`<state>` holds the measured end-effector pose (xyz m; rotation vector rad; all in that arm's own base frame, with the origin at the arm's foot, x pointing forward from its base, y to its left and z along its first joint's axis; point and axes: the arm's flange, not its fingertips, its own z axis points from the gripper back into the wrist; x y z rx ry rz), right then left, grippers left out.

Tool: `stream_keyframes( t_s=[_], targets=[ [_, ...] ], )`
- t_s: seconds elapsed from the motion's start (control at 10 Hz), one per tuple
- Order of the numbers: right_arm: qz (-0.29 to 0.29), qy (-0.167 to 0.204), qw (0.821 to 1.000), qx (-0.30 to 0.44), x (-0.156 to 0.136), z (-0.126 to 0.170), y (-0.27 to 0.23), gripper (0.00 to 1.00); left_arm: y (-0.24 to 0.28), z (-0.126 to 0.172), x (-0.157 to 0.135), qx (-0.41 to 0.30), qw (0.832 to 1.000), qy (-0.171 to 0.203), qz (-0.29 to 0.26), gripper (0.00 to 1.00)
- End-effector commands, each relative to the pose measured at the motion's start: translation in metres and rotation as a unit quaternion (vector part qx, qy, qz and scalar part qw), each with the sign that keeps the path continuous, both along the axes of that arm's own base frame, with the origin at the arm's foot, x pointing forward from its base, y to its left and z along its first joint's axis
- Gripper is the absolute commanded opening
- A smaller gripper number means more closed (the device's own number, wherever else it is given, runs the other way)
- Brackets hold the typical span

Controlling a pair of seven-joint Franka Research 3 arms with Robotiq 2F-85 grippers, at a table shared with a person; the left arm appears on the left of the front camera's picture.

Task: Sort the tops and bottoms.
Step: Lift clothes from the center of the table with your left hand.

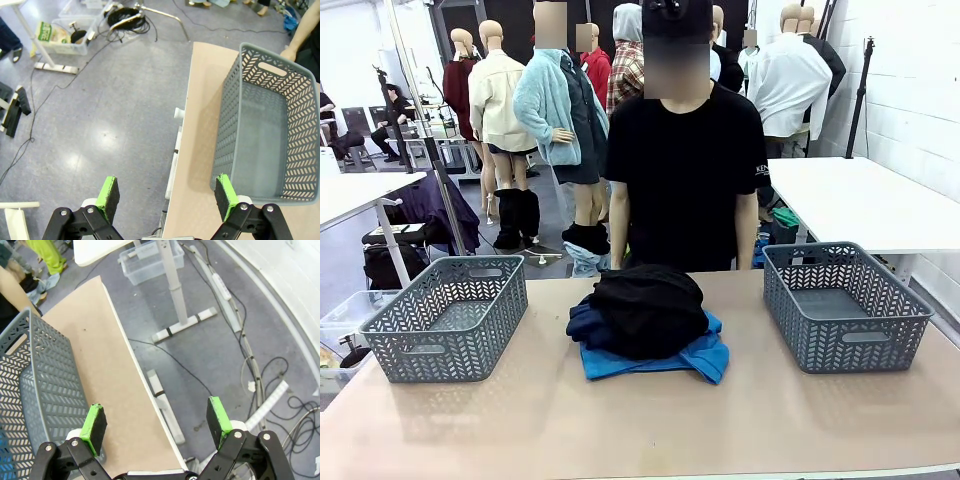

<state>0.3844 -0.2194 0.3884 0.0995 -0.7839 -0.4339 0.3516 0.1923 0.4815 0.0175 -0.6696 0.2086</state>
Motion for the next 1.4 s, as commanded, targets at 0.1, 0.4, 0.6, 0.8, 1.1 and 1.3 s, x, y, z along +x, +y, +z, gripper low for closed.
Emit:
stream_keyframes(
  t_s=[0.1, 0.4, 0.6, 0.8, 1.1, 1.3],
  targets=[
    [-0.003, 0.004, 1.0, -0.001, -0.001, 0.004, 0.002, 1.0, 0.0, 0.0, 0.0, -0.003, 1.0, 0.001, 0.006, 1.0],
    [-0.003, 0.004, 1.0, -0.001, -0.001, 0.004, 0.002, 1.0, 0.0, 0.0, 0.0, -0.003, 1.0, 0.001, 0.006, 1.0],
    [-0.003, 0.004, 1.0, -0.001, -0.001, 0.004, 0.002, 1.0, 0.0, 0.0, 0.0, -0.003, 1.0, 0.001, 0.006, 1.0],
    [-0.003, 0.004, 1.0, -0.001, -0.001, 0.004, 0.002, 1.0, 0.0, 0.0, 0.0, 0.0, 1.0, 0.0, 0.0, 1.0],
    [-0.003, 0.004, 1.0, -0.001, -0.001, 0.004, 0.002, 1.0, -0.068, 0.08, -0.003, 0.041, 0.985, -0.107, -0.128, 1.0],
    [-0.003, 0.004, 1.0, -0.001, -0.001, 0.004, 0.002, 1.0, -0.147, 0.112, 0.001, 0.084, 0.947, -0.165, -0.261, 1.0]
  ],
)
